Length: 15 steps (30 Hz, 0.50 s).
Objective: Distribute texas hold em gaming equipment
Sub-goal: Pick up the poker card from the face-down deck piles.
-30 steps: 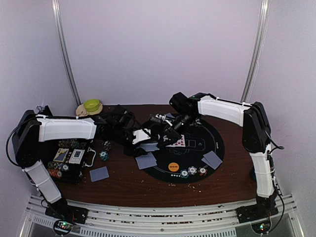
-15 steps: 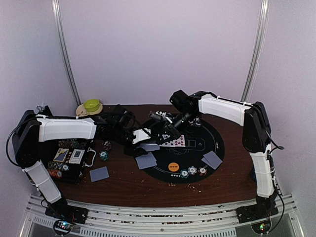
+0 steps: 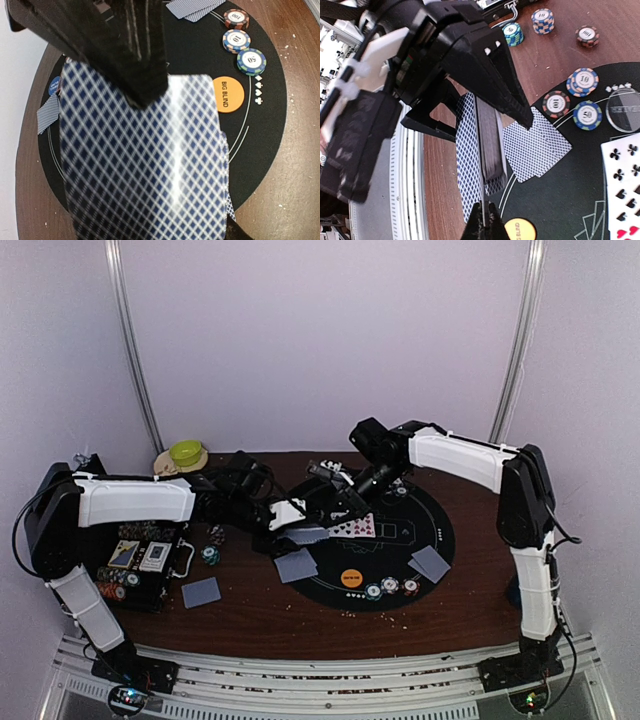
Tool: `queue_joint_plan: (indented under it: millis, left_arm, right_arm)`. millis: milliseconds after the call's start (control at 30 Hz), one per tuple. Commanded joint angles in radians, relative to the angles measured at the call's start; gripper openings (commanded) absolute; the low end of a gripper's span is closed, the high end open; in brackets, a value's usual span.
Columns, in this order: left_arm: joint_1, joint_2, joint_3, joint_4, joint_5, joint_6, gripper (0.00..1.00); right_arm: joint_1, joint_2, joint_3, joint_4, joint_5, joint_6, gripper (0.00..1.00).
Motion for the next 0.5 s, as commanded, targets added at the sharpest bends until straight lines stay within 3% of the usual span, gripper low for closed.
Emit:
queue_joint_plan:
  millis: [0, 100, 467]
  left_arm:
    - [0.004, 0.007, 0.027, 0.024, 0.012, -0.003, 0.56]
    - [0.003, 0.007, 0.027, 0.024, 0.012, -0.002, 0.56]
    - [0.004, 0.007, 0.025, 0.025, 0.010, -0.003, 0.56]
  right_arm:
    - [-0.045, -0.069, 0.002, -0.041, 0.029, -0.054, 0.00]
    - [-0.055, -0.052, 0.040, -0.145, 0.019, -0.119, 0.00]
    - [-0.127, -0.091, -0.044, -0.195, 0.007, -0.173, 0.00]
